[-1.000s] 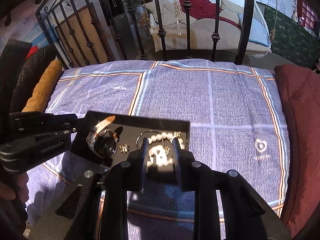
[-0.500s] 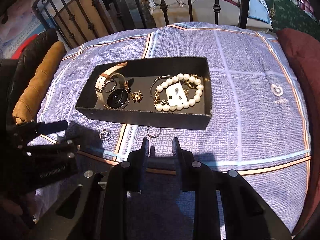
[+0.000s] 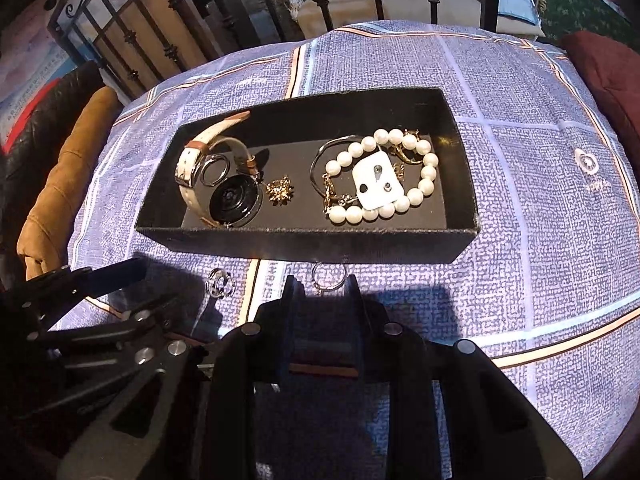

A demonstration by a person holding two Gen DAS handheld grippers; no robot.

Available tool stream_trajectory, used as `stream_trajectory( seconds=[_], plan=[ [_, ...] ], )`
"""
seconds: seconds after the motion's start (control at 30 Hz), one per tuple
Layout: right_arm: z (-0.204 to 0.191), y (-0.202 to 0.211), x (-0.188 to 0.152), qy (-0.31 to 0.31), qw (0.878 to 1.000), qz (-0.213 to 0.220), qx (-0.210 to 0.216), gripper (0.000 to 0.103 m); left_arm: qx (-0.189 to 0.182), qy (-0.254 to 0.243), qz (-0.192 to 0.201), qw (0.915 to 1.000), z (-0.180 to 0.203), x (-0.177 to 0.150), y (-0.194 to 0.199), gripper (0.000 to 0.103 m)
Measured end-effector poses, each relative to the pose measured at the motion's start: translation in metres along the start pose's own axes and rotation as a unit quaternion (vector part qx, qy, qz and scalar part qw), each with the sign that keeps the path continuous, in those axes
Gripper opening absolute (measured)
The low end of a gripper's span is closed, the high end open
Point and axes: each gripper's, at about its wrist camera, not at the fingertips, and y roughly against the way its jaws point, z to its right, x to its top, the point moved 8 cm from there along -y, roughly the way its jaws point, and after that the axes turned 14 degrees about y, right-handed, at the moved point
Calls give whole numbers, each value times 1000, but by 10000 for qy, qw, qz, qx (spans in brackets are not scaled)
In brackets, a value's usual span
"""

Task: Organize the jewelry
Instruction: 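Grasp the silver hoop ring from the bedspread with the right tool, then carry the silver ring into the box and open the right tool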

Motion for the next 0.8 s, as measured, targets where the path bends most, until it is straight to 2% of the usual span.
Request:
stream_trajectory(
  seconds=[0.2,0.27,0.37,0.47,0.57,0.6,0.63,0.7,0.8],
  plan=[
    [7,-9,3,-33,10000,89,22,25,-551,315,-159,9979,4,7,-10,62],
    [3,-10,3,222,9997,46,-20,23,-439,246,-369,9981,4,4,-22,62],
    [3,-6,-2,415,9991,-102,-15,20,-39,-287,-382,9989,15,-1,-24,61],
    [0,2,-11,596,9981,-144,-70,20,169,-436,-343,9983,18,-7,-23,60],
    [-3,12,-20,609,9981,-114,-55,20,183,-259,-290,9991,15,-9,-18,47],
    [-3,15,-22,594,9982,-106,-43,20,188,-207,-272,9992,12,-10,-15,35],
    [-3,17,-22,579,9983,-88,-46,20,296,-186,-239,9991,7,-11,-13,30],
    [-2,23,-23,521,9986,-29,-19,20,192,-88,-271,9994,1,-12,-8,16],
    [-2,32,-21,446,9990,52,3,20,9,81,-385,9992,-5,-12,0,10]
  ],
)
